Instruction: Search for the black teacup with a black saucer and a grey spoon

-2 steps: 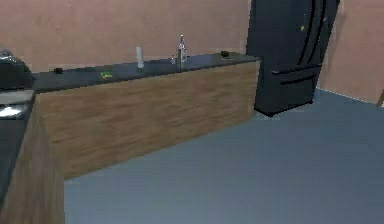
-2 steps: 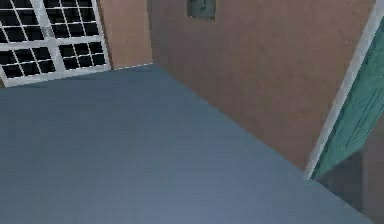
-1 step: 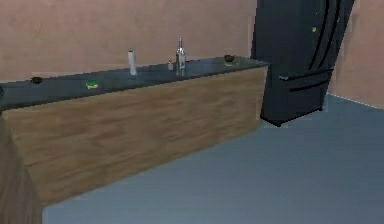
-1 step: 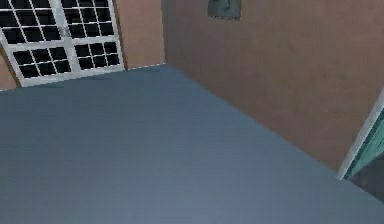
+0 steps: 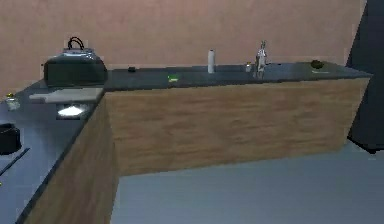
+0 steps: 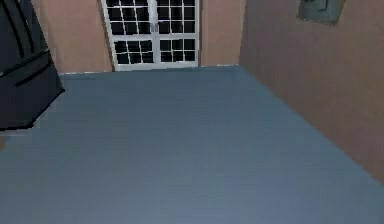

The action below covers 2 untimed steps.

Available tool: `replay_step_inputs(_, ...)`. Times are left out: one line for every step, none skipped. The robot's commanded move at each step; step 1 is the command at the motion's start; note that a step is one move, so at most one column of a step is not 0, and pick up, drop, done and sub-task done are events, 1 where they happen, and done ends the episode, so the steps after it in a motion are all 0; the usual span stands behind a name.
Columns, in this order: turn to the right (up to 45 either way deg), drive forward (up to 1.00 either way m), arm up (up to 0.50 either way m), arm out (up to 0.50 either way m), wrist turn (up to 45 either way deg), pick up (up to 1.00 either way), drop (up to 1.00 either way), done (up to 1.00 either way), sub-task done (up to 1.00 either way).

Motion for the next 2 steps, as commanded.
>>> replay_step_inputs(0.0, 1.0, 0.0, 0.0, 0.0, 0.0, 0.0, 0.0, 0.0)
replay_step_inputs(-3.0, 0.0, 0.0, 0.0, 0.0, 0.0, 0.0, 0.0, 0.0)
